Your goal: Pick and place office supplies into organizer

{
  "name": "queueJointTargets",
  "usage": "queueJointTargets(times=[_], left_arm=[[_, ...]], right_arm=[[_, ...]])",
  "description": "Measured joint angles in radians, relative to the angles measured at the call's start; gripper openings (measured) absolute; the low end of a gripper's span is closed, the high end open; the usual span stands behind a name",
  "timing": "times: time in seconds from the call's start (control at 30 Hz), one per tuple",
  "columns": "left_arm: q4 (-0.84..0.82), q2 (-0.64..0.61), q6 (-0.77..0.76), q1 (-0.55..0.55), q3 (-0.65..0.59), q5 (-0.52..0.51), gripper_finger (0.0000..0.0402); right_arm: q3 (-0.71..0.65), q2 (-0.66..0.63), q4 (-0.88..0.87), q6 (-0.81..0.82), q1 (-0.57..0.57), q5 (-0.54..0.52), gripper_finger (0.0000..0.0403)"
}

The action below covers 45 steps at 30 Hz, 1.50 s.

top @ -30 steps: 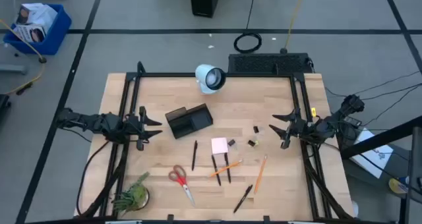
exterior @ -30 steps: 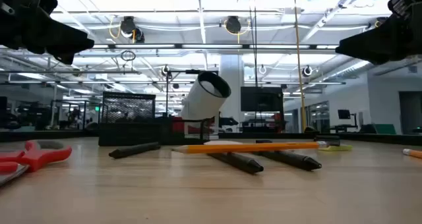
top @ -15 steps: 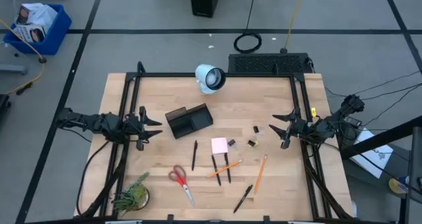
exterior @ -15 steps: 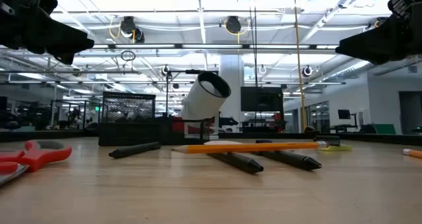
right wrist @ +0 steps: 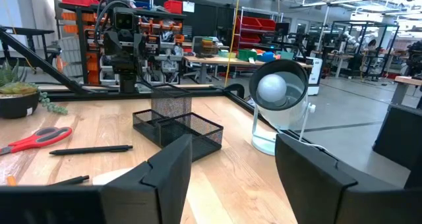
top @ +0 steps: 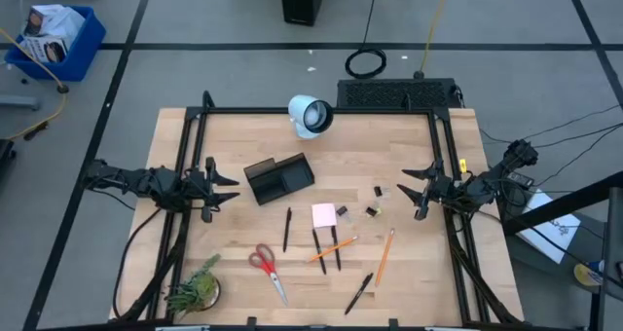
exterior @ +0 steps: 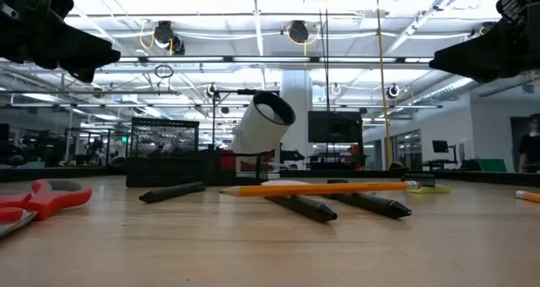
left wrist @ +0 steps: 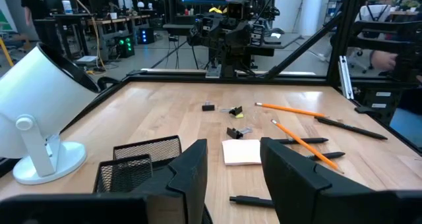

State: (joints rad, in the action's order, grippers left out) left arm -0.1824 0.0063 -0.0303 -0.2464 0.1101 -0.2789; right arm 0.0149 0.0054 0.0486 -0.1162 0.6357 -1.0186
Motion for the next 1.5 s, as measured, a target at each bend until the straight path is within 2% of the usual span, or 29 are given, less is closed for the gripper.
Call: queueJointTargets(times=[0.83,1.0,1.07,1.17,1.23,1.4,1.5], left_arm=[[0.000,0.000,0.000,0.000,0.000,0.000,0.0145],[0.000,0.000,0.000,0.000,0.000,0.000,0.0145],[0.000,0.000,0.000,0.000,0.000,0.000,0.0145],[0.000,0.000,0.000,0.000,0.000,0.000,0.0145],[0.000,0.000,0.000,0.000,0.000,0.000,0.0145],[0.003,0.000,0.000,0.000,0.000,0.000,0.0145],[0.006,0.000,0.000,0.000,0.000,0.000,0.0145]], right_arm=[[0.000,0.000,0.001,0.000,0.000,0.000,0.0208],[0.000,0.000,0.056,0.004,0.000,0.003,0.0208],[0.000,0.000,0.115,0.070,0.001,0.006,0.0208],[0.000,0.002,0.129,0.274,0.002,0.081,0.0208],[0.000,0.015,0.130,0.351,-0.005,0.127,0.0208],[0.000,0.063,0.109,0.496,-0.006,0.272,0.0208],[0.000,0.120,0.089,0.489,-0.006,0.342,0.0208]])
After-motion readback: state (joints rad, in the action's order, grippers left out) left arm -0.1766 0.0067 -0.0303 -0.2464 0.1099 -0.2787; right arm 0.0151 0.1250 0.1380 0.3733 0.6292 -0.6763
